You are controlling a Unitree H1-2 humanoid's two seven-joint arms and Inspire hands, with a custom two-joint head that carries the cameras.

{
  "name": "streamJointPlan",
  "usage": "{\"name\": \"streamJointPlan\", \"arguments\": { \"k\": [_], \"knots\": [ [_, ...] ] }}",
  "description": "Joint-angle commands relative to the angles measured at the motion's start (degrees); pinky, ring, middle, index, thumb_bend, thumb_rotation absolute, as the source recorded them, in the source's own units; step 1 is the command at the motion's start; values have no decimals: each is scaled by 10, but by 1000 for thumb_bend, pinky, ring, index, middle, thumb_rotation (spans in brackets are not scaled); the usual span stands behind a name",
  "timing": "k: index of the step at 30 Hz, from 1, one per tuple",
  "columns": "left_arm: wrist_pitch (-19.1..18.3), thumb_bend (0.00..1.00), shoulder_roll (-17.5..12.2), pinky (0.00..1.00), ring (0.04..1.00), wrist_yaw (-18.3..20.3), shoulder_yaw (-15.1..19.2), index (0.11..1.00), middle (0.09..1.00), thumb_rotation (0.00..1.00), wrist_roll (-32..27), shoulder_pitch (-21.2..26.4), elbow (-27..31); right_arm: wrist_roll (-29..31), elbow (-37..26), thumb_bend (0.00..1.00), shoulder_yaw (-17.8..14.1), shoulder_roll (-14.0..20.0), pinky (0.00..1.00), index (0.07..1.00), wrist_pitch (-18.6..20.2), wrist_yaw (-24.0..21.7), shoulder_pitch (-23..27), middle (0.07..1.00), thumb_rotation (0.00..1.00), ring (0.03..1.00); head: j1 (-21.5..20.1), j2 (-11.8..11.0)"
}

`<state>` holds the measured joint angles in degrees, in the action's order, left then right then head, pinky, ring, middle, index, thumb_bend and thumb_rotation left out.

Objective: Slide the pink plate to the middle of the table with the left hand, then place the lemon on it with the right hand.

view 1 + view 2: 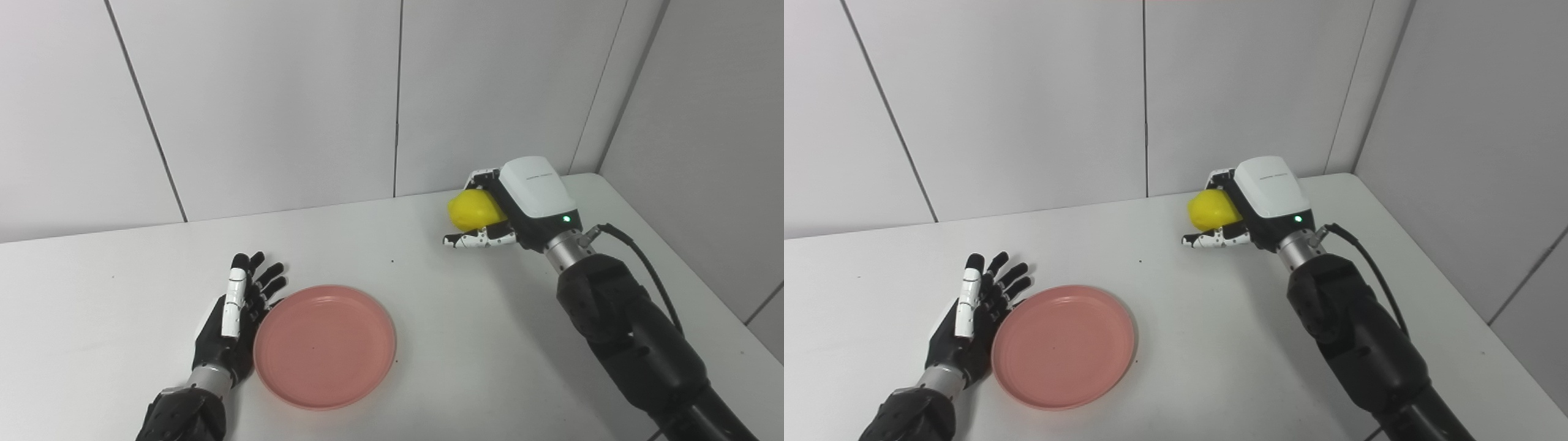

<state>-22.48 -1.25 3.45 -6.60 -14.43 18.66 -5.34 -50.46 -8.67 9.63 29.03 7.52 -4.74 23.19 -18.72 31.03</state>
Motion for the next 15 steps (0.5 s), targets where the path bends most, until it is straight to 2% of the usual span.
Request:
{"name": "streamJointPlan", "arguments": {
  "k": [1,5,11,15],
  "knots": [
    [-44,660,3,913,903,-11,-8,963,893,1000,8,-26,-22,-1,-22,541,-7,0,142,302,-6,1,32,259,320,193,5,1],
    [-44,680,6,921,893,-18,-14,953,878,1000,12,-27,-22,-8,-32,519,3,-15,117,249,-15,-8,41,221,159,160,21,1],
    [-44,685,19,924,885,-31,-22,952,871,1000,26,-26,-26,-1,-42,547,23,-31,107,248,-33,-19,52,214,104,152,65,2],
    [-44,691,31,918,879,-36,-26,951,868,1000,37,-25,-27,2,-40,539,45,-41,127,288,-55,-24,61,244,76,177,97,3]
  ]
}}
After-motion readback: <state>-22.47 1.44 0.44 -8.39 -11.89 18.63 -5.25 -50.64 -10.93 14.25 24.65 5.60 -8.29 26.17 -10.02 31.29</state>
